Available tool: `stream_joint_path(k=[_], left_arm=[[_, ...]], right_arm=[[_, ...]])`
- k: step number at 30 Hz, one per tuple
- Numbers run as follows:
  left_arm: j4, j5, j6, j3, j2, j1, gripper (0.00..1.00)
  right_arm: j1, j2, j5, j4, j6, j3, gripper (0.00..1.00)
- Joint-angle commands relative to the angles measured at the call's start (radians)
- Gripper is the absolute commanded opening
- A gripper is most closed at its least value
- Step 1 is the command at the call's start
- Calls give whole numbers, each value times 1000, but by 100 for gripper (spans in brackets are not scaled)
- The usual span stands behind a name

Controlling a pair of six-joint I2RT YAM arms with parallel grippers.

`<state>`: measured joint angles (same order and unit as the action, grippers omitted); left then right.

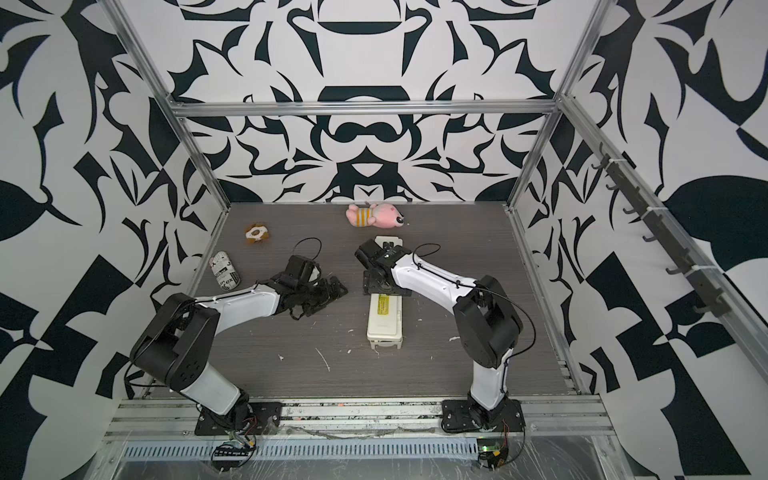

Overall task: Put plastic wrap rolls into dispensers
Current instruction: Close the lid on the plastic wrap cutting box.

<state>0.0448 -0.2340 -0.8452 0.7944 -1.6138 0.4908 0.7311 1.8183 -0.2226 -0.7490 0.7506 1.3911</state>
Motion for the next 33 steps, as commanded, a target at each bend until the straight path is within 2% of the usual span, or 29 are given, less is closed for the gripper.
stream_joint_path(k=[1,14,19,23,26,33], left_arm=[[24,-11,-5,-11,-29,-1,96],[37,-33,-3,-4,-23,1,96],[-104,-237,-16,-83,47,1,92],[-318,-399,-103,-198,118,9,90],[-420,-450,-124,-232,117,68,92],[-479,-462,-111,-197,56,204,98]], right_arm=[[7,-34,-12,19,-16,-22,93],[8,-38,17,-16,-54,-24,95],[9,-28,36,16,-54,-41,95],[9,-16,70,32,-50,-38,95],[10,-7,72,34,-50,-36,95],[8,16,90,33,-42,-10,94]])
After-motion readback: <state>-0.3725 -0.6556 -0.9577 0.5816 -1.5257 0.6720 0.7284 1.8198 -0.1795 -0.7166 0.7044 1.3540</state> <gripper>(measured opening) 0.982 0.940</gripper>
